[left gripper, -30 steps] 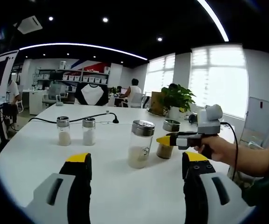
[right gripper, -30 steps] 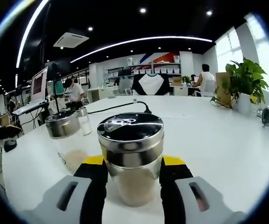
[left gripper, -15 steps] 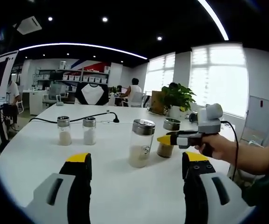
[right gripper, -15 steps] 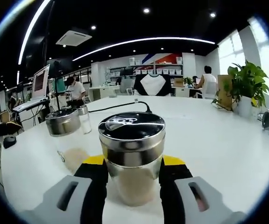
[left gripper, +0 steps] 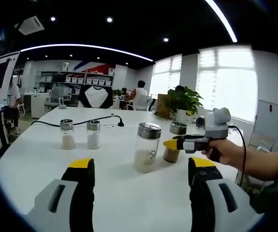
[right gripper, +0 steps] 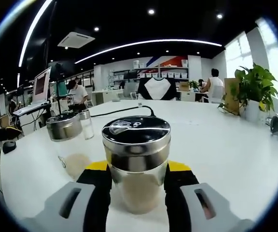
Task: Rotate the seasoning bottle until the label or dispensing opening points toward the visible target arrow and the bottle remains upright within the marked orientation range
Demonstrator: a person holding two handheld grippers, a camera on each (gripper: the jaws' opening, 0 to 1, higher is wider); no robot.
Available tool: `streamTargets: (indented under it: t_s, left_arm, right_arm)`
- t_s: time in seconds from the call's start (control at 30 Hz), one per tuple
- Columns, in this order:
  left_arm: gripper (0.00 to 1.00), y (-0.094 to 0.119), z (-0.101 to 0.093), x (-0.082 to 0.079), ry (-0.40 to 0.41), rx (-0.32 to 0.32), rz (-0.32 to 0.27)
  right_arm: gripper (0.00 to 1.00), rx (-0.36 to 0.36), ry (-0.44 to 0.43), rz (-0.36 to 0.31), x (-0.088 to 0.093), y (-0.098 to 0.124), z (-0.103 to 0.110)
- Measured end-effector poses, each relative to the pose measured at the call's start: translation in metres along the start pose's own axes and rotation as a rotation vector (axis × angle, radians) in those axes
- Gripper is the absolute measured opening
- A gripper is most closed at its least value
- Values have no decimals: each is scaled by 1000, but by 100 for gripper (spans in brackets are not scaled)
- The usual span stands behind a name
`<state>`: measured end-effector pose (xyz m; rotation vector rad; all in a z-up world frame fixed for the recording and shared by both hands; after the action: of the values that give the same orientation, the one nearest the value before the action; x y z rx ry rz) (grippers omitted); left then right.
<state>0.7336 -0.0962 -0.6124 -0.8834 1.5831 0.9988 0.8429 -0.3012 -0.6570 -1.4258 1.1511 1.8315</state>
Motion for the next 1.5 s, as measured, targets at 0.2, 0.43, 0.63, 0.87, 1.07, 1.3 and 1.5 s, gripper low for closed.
streamTargets:
  t_s: [0.2, 0.43, 0.63, 0.87, 1.07, 1.3, 1.5]
  left_arm:
    - [84, 0, 0, 1, 1, 0, -1]
    - [84, -1, -2, 0, 10, 11, 1]
    - [84, -1, -3, -1, 5, 12, -1]
    - [84, -1, -2, -2, 0, 7, 0]
    - [84, 0, -3, -3, -1, 9, -2]
    - [84, 0, -2, -3, -1, 3, -1]
    - [84, 1, -2, -3, -3, 2, -1]
  right_arm:
    - [41, -36, 12, 8, 0, 0, 0]
    - [41, -95, 32, 18, 1, 0, 2]
    - [41, -152, 49, 25, 1, 0, 3]
    - [41, -228, 72, 28, 1, 0, 5]
    - [41, -304, 93, 37, 2, 1, 5]
    - [41, -400, 117, 33, 2, 2, 6]
    - [41, -469, 134, 33, 3, 3, 7]
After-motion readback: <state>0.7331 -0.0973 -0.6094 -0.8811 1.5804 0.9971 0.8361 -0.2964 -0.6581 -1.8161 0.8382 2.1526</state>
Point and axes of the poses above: the point that each gripper's makers call its tool centre point, and the gripper's own axes: y roughly backward along the fingers, z roughly to its left, x roughly out of its underside, the point moved 3 cm from there along y, roughly backward along the fingers, and after that the axes turned 9 degrees about -x, right-handed, at the moved point
